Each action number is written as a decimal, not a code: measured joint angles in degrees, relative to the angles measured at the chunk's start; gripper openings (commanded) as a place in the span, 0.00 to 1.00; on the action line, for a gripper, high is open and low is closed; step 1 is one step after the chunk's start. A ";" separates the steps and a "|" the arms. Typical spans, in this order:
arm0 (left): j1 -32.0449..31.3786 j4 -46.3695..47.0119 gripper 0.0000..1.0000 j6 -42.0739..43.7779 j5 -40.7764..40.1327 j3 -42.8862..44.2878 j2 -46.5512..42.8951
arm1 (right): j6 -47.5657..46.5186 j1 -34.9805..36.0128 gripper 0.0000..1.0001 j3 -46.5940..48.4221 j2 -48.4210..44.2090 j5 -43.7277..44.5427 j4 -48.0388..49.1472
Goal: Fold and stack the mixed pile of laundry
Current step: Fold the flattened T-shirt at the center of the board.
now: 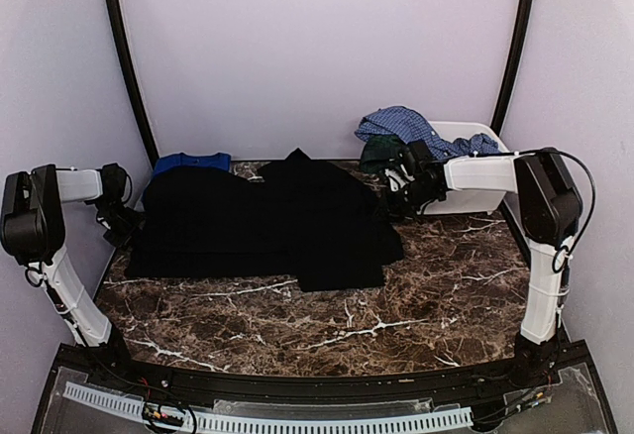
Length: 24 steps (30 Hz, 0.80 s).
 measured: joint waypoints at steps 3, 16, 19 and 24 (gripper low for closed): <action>0.04 -0.02 0.00 0.00 -0.07 0.00 0.00 | -0.07 -0.02 0.00 0.87 0.00 0.22 -0.24; 1.07 -0.33 0.00 -0.61 -0.55 0.63 -0.24 | -0.09 -0.22 0.00 3.45 1.44 0.26 -0.24; 1.33 -0.26 0.00 -0.92 -0.46 0.63 -0.24 | -0.11 -0.22 0.00 4.63 2.84 0.28 -0.11; 1.70 0.44 0.33 -0.98 -0.46 0.74 -0.04 | -0.13 -0.28 0.19 6.23 4.74 0.13 -0.33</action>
